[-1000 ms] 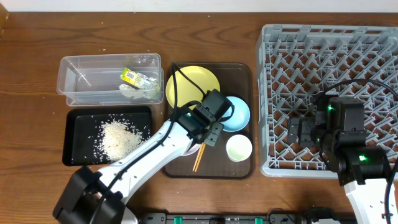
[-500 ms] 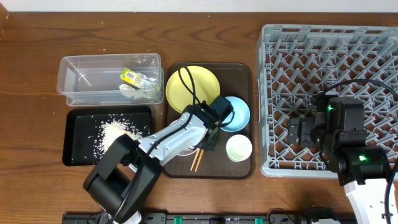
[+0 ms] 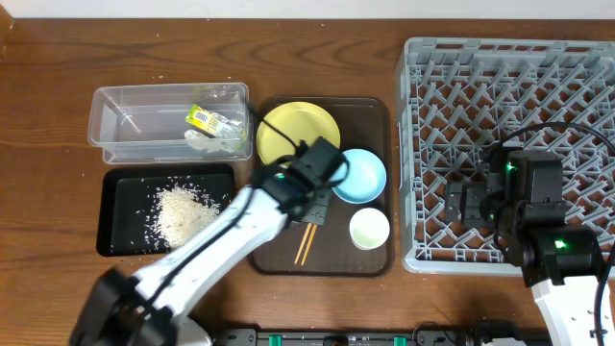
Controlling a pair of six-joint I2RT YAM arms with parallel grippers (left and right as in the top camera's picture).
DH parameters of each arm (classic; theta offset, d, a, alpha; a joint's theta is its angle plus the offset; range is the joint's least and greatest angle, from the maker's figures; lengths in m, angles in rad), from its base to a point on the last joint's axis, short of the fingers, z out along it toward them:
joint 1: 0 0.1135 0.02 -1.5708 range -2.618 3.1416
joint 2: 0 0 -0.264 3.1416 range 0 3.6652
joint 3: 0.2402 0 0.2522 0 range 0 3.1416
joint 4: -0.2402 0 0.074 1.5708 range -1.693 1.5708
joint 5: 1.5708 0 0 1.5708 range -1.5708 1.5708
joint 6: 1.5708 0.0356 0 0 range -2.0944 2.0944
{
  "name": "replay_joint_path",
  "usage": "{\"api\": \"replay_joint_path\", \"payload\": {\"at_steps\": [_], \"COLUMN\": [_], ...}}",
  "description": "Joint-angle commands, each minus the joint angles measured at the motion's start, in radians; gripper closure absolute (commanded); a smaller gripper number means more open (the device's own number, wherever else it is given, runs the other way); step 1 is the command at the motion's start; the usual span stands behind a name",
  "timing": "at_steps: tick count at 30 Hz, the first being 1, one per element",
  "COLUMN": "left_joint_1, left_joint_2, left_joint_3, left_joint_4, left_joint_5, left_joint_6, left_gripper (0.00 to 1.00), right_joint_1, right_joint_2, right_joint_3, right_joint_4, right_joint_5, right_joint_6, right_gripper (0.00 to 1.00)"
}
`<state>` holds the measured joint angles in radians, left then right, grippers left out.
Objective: Sort waste into correct bins and load items into the dishwasher rack
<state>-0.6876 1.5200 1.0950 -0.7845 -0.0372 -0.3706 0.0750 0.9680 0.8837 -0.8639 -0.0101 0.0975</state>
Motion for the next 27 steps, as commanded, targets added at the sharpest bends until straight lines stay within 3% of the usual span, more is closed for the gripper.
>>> {"api": "replay_joint_path", "payload": {"at_steps": [1,5,16,21,27], "left_joint_1": [0.077,0.227,0.779,0.991,1.154], "left_joint_2": [-0.071,-0.126,-0.109,-0.063,0.027], "left_joint_3": [0.002,0.002,-0.001,-0.002,-0.014], "left_joint_4": [-0.04,-0.079,-0.162,-0.266,-0.315], "left_joint_5": [0.055,0.236,0.988,1.225,1.428], "left_joint_6": [-0.008,0.057,0.451,0.629,0.699], "left_gripper": [0.94,0.94,0.94,0.94,0.94], "right_joint_1": [-0.013,-0.013,-0.013,-0.013,-0.013], "right_joint_2": [-0.001,-0.001,-0.001,-0.001,-0.001], "right_joint_3": [0.019,0.019,0.019,0.019,0.019], "right_joint_4": [-0.002,-0.002,-0.012,-0.012,-0.012], "right_joint_5": [0.003,0.003,0.003,0.003,0.003], "right_joint_6": [-0.009,-0.009,-0.009,-0.009,-0.009], "right_gripper": [0.01,0.01,0.01,0.01,0.01]}}
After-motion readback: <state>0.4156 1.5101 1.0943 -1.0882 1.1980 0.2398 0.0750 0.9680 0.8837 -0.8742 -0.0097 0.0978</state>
